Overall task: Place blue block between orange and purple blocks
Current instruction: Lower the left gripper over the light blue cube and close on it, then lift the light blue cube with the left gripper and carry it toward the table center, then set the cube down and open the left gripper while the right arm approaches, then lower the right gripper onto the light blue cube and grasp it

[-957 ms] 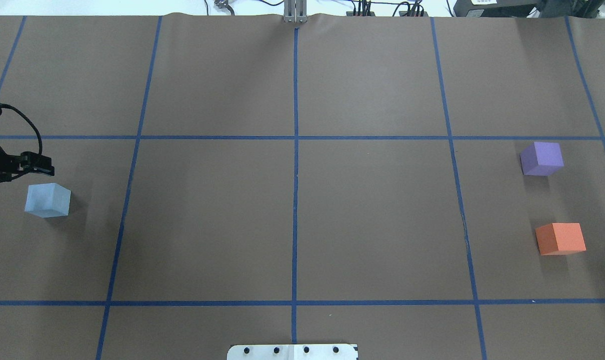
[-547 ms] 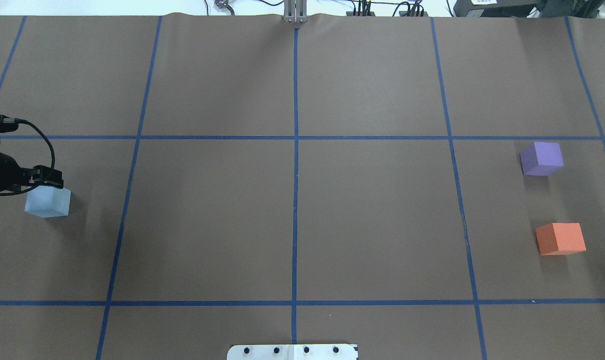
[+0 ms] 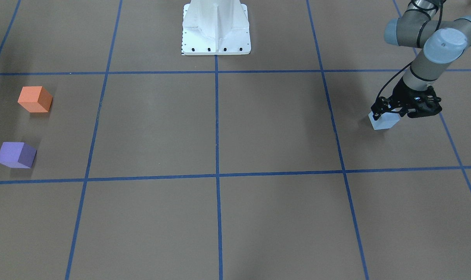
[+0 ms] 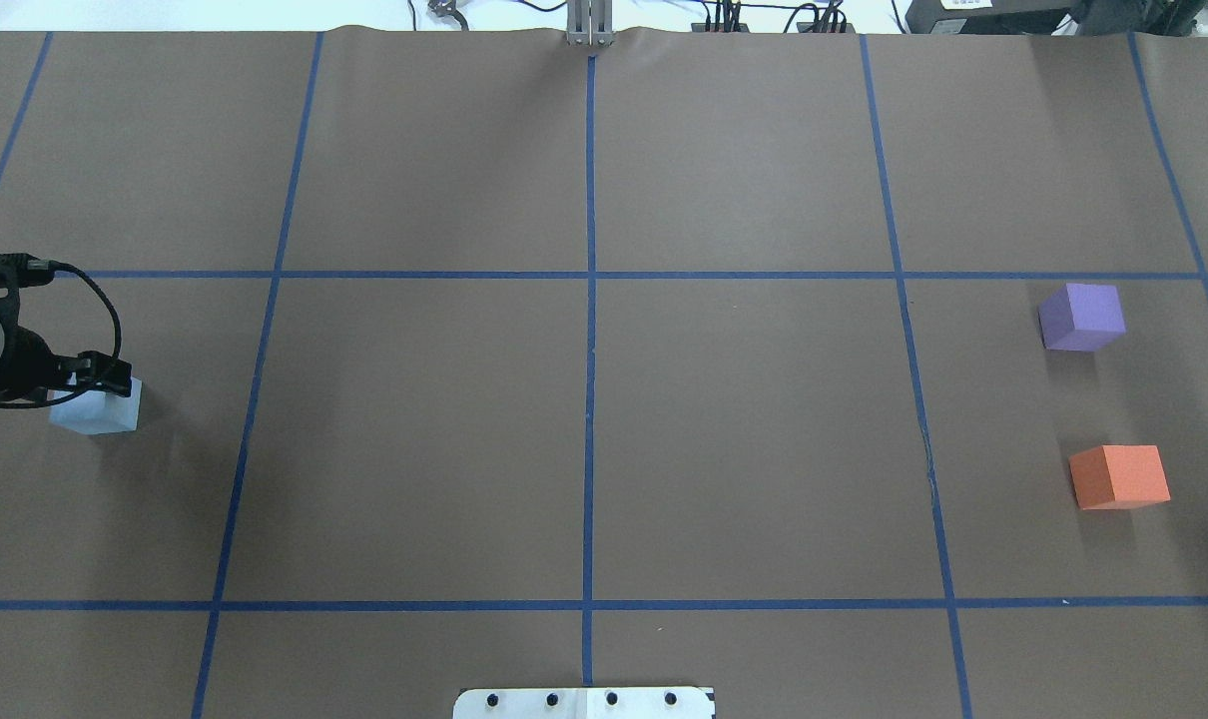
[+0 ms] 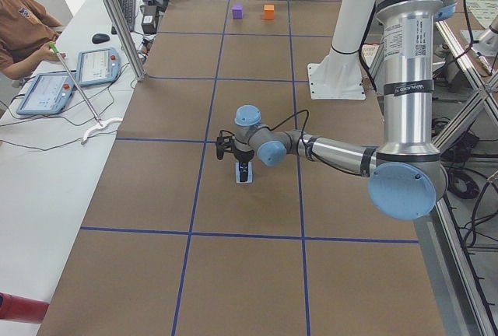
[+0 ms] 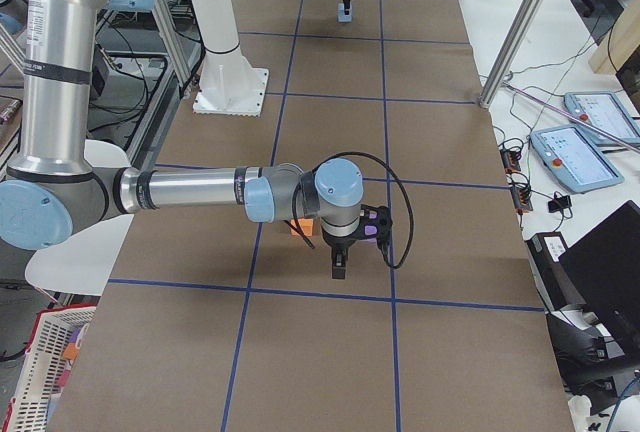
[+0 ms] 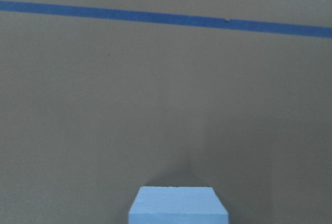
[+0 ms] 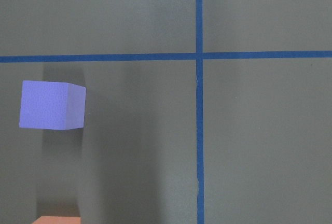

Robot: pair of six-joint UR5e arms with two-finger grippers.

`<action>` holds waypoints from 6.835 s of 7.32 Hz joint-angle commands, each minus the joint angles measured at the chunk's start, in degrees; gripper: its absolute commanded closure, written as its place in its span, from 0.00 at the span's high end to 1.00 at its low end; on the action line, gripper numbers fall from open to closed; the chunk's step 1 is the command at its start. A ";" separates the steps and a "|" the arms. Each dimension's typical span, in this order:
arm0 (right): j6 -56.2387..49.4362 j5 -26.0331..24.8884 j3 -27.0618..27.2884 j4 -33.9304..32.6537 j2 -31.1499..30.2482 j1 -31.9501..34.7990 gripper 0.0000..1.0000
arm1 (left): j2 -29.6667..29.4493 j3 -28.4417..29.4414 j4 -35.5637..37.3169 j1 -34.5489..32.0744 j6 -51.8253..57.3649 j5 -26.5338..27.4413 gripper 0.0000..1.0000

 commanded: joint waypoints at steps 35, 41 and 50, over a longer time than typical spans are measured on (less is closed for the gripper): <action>28.85 -3.12 0.26 -22.14 42.55 -19.98 0.99 | -43.02 7.29 31.82 1.12 10.51 -0.29 1.00; 63.39 -19.22 -25.76 -12.46 69.18 -45.76 0.99 | -27.07 -1.47 35.81 -11.11 29.97 -5.22 1.00; 61.44 -26.62 -39.20 -4.91 70.80 -54.75 0.99 | -26.80 -1.12 35.73 -11.21 29.89 -5.22 1.00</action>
